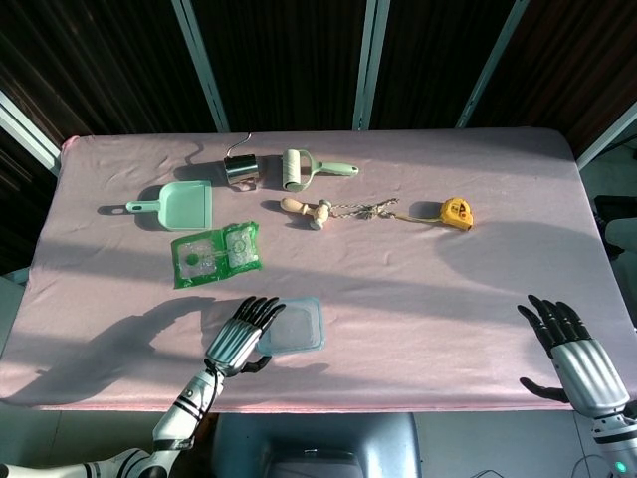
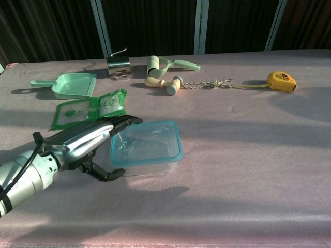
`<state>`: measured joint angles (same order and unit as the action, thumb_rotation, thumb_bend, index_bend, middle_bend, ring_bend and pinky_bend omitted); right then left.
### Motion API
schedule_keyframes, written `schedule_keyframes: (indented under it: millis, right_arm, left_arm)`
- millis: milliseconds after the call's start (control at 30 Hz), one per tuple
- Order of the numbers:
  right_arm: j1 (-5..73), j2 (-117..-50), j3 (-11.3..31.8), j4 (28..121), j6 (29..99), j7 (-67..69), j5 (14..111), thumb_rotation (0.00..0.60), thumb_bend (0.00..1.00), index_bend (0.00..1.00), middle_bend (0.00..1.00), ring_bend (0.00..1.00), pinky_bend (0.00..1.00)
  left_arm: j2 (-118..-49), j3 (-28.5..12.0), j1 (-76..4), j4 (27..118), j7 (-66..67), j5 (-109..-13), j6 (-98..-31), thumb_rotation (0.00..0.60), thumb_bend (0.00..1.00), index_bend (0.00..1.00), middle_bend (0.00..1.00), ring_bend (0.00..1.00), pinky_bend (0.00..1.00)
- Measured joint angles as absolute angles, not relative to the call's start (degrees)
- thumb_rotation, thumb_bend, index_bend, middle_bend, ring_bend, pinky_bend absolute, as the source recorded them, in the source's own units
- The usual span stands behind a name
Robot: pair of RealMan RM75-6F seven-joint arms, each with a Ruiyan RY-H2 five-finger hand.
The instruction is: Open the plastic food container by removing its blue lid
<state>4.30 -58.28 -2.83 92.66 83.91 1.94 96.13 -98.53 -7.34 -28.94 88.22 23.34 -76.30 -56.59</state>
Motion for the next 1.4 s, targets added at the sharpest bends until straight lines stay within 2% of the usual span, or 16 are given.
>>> schedule_keyframes:
  millis: [400,467,533,700,833,1133,1267,1333,1400]
  right_arm:
    - [4.36,-58.18,-3.00,92.78,83.79,1.91,96.21,0.600,0.02,0.00,0.00,0.00,0.00]
    - [4.39,-58.15,-2.98,92.77,83.78,1.97,96.19,0.600,0.02,0.00,0.00,0.00,0.00]
    - [4.44,-58.15,-2.99,92.74,83.72,2.05,96.21,0.600,0.02,0.00,0.00,0.00,0.00]
    - [4.71,-58.44,-3.04,92.55,83.22,1.78,96.31,0.600,0.02,0.00,0.00,0.00,0.00]
    - [4.86,-58.83,-3.11,92.52,82.99,1.22,96.47,0.600,0.02,0.00,0.00,0.00,0.00]
    - [5.13,-59.75,-3.04,92.01,83.18,0.38,97.18,0.600,0.03,0.00,0.00,0.00,0.00]
    - [6.34,-61.71,-2.83,90.19,82.88,0.08,99.06,0.600,0.08,0.00,0.00,0.00,0.00]
    - [7.29,-63.00,-2.67,88.91,82.51,-0.08,100.16,0.600,0.14,0.00,0.00,0.00,0.00]
    - [8.81,-64.54,-2.38,87.48,81.68,-0.10,101.28,0.600,0.18,0.04,0.00,0.00,0.00]
  left_arm:
    - [-98.38,-7.61,-31.32,87.57,25.23,-71.36,-55.15,0.600,0.28,0.00,0.00,0.00,0.00]
    - [-98.56,-7.62,-31.87,87.20,25.86,-70.39,-54.88,0.600,0.28,0.00,0.01,0.04,0.03]
    - [-98.72,-7.54,-32.27,86.98,26.25,-69.74,-54.72,0.600,0.28,0.00,0.08,0.12,0.06]
    - [-99.04,-7.13,-33.01,86.78,27.78,-68.31,-54.39,0.600,0.28,0.00,0.23,0.21,0.15]
    - [-99.92,-6.46,-33.19,86.25,26.88,-69.28,-55.34,0.600,0.28,0.00,0.36,0.31,0.17]
    - [-101.51,-4.27,-32.94,84.24,23.92,-74.29,-58.53,0.600,0.31,0.00,0.48,0.39,0.19]
    - [-102.56,-2.70,-32.66,82.73,21.91,-77.33,-59.65,0.600,0.31,0.00,0.52,0.43,0.21]
    - [-103.43,-2.08,-32.63,81.37,21.12,-78.72,-60.09,0.600,0.31,0.00,0.52,0.43,0.22]
    - [-104.36,-1.83,-32.68,80.09,20.76,-79.25,-60.27,0.600,0.31,0.00,0.52,0.44,0.22]
